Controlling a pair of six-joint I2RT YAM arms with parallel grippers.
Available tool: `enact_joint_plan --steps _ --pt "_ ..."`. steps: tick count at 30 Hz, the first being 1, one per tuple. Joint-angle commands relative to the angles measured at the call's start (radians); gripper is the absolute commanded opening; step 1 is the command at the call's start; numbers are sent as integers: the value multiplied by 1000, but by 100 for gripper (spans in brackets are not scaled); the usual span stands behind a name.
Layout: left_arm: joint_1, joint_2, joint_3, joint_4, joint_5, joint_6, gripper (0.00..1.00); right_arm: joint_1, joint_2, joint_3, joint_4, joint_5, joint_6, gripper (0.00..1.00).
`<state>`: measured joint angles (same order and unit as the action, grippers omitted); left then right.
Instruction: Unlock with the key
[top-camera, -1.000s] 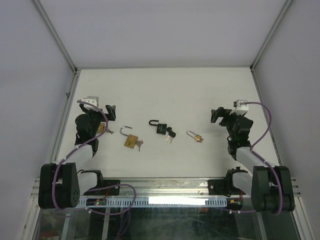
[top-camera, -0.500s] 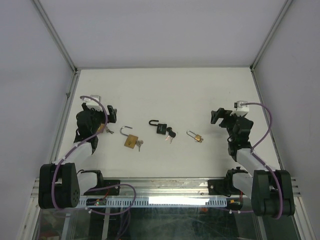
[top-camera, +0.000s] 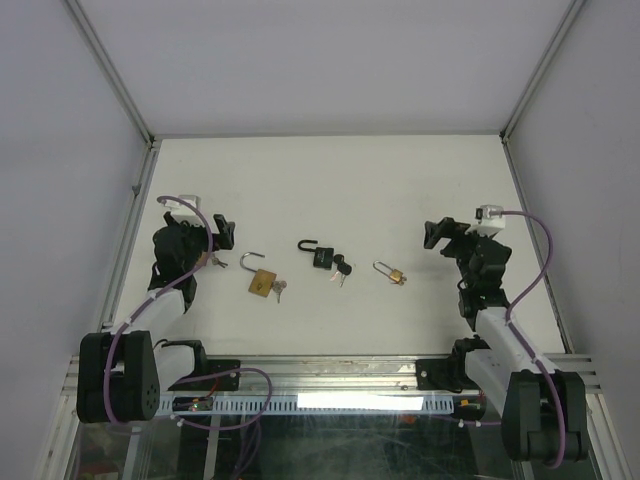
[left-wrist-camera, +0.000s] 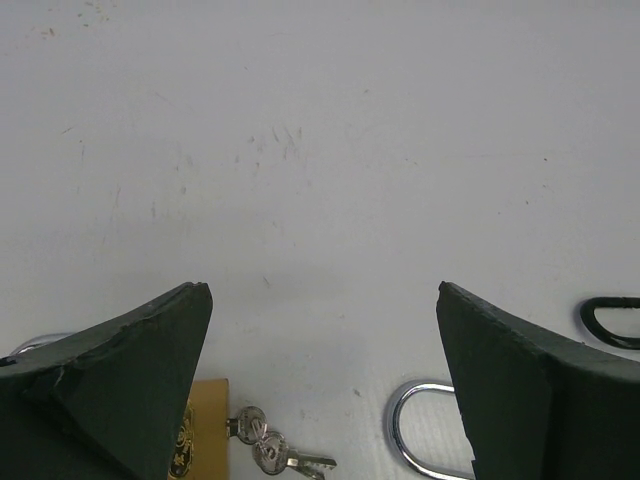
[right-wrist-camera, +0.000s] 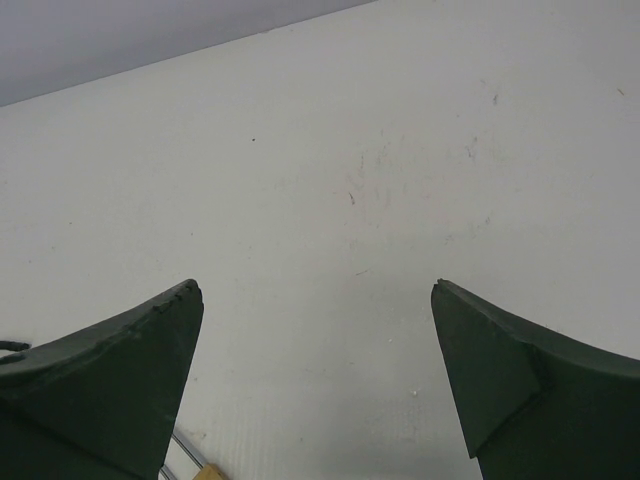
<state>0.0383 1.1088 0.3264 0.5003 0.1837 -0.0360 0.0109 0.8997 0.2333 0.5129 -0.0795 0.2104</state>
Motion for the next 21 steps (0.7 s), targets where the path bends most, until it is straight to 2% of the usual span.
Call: enact_joint_plan --steps 1,4,6,8,10,13,15,17,21 --pt "-5 -39 -10 45 -7 -17 99 -2 -54 -24 32 61 52 100" --pt "-5 -33 -2 21 -15 -28 99 -2 -39 -26 30 13 54 100" --pt "-6 -36 4 8 -18 -38 99 -2 -29 13 -35 10 66 100" --pt "-5 -38 10 -5 -17 -44 99 -3 -9 51 -91 43 154 100" --pt "-5 -37 14 -7 -20 -51 99 -2 24 113 -201 57 209 100" --pt "-6 -30 14 -5 -27 -56 99 -2 62 210 -406 181 287 100" --pt "-5 -25 15 -6 -26 -59 99 -3 90 244 -475 196 273 100" --pt "-5 -19 16 -4 -23 -56 99 -1 103 251 -489 185 264 100" --pt "-5 -6 25 -3 -22 -52 99 -2 64 203 -409 173 257 100"
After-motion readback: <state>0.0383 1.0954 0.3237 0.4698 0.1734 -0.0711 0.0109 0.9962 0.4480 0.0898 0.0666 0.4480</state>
